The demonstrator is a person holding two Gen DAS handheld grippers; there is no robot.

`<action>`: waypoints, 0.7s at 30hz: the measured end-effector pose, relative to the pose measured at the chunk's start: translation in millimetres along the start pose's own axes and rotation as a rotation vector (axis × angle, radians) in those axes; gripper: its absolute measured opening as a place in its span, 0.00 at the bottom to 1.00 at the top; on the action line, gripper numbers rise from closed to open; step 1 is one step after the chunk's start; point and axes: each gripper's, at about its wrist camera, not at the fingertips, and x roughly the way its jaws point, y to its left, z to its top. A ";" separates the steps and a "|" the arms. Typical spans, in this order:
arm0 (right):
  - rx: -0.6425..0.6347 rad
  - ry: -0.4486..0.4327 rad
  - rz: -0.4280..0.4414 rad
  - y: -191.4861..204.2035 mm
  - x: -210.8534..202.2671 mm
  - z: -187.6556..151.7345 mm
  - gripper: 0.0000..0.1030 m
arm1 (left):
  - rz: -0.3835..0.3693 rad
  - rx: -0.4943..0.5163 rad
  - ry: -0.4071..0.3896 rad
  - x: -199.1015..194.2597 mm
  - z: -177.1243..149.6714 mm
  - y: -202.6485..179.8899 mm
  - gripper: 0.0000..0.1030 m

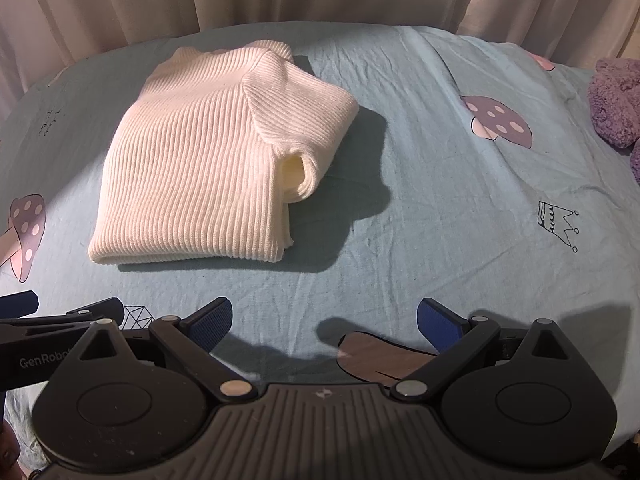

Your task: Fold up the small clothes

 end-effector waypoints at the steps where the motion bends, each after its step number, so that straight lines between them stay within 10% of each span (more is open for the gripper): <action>1: 0.001 0.001 -0.002 0.1 0.3 0.2 0.96 | -0.001 0.001 0.000 0.3 0.1 -0.1 0.98; 21: 0.003 -0.003 -0.010 -0.4 2.2 3.7 0.96 | -0.004 0.035 0.001 4.9 1.3 -7.2 0.98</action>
